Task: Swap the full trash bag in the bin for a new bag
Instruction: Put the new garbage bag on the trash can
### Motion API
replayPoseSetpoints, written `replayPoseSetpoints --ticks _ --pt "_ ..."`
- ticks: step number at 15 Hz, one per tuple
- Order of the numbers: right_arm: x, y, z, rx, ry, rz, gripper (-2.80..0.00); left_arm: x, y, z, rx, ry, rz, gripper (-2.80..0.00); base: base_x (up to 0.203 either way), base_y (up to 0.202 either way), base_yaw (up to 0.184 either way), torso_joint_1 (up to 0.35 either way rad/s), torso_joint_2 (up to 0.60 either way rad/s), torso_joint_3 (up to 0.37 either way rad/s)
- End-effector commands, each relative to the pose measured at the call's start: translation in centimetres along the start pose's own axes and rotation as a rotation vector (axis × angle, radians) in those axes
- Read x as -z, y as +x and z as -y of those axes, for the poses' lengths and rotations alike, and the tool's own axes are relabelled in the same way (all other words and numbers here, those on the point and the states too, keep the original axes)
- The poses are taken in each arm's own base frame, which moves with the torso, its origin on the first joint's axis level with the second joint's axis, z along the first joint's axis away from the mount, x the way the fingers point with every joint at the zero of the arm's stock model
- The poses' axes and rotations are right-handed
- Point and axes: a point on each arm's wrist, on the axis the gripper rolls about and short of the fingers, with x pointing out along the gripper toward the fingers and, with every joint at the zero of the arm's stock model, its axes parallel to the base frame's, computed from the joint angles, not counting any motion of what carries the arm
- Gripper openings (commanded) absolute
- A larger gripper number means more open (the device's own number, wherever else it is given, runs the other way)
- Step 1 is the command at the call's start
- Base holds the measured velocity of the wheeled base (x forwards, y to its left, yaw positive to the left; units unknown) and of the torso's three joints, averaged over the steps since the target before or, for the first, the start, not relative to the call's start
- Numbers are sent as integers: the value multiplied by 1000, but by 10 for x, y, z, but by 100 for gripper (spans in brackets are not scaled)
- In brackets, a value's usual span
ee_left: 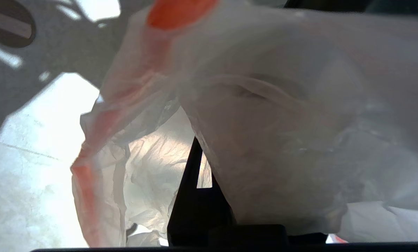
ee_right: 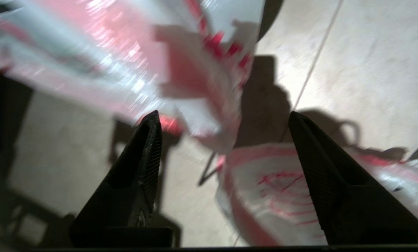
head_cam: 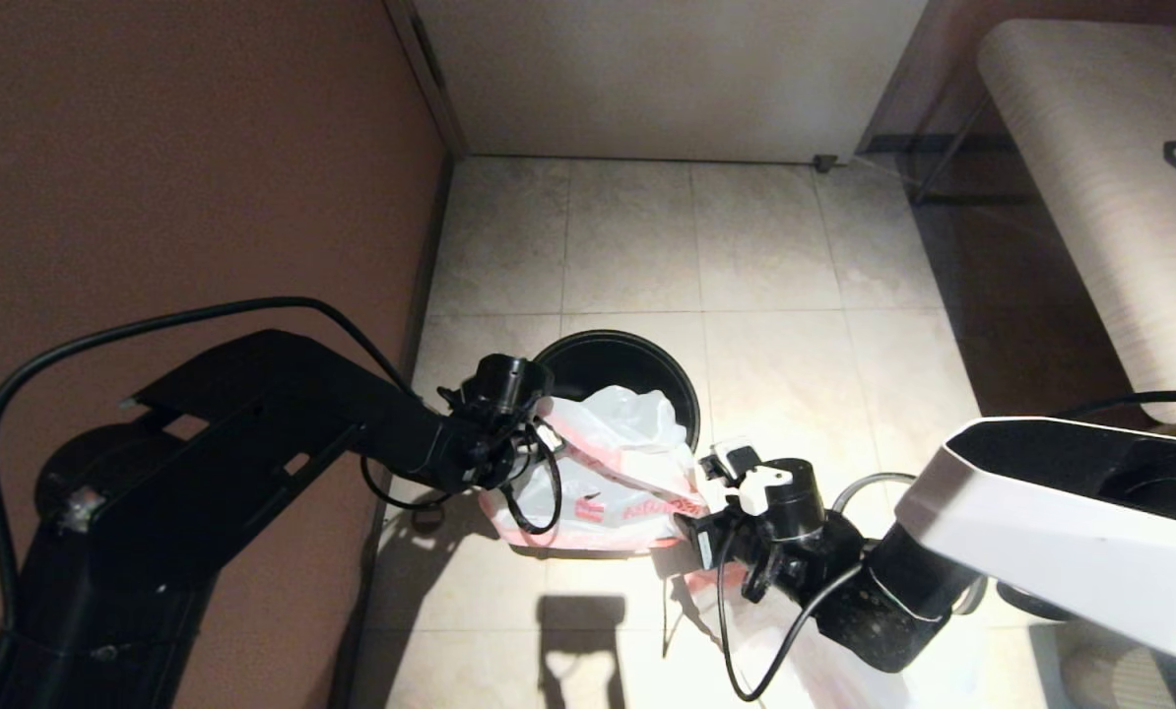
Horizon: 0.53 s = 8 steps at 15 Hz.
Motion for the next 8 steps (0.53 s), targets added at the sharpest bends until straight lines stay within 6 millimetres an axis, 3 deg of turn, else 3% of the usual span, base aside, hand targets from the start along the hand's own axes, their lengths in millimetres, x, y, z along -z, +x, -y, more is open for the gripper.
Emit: replayPoseSetpoints --ticks 1,4,7,8 --pt "-6 -31 1 -103 35 -13 0 -1 1 0 0 -7 5 -280 0 0 0 0 0 0" --pt "-4 -47 2 -216 52 55 0 2 4 -1 -5 -3 0 -280 0 0 0 0 0 0" --pt "-1 -54 -18 -271 26 51 0 2 4 0 -5 0 -2 -280 0 0 0 0 0 0" --pt "1 -54 -27 -286 9 43 -205 2 5 -1 -6 0 -3 -280 0 0 0 0 0 0"
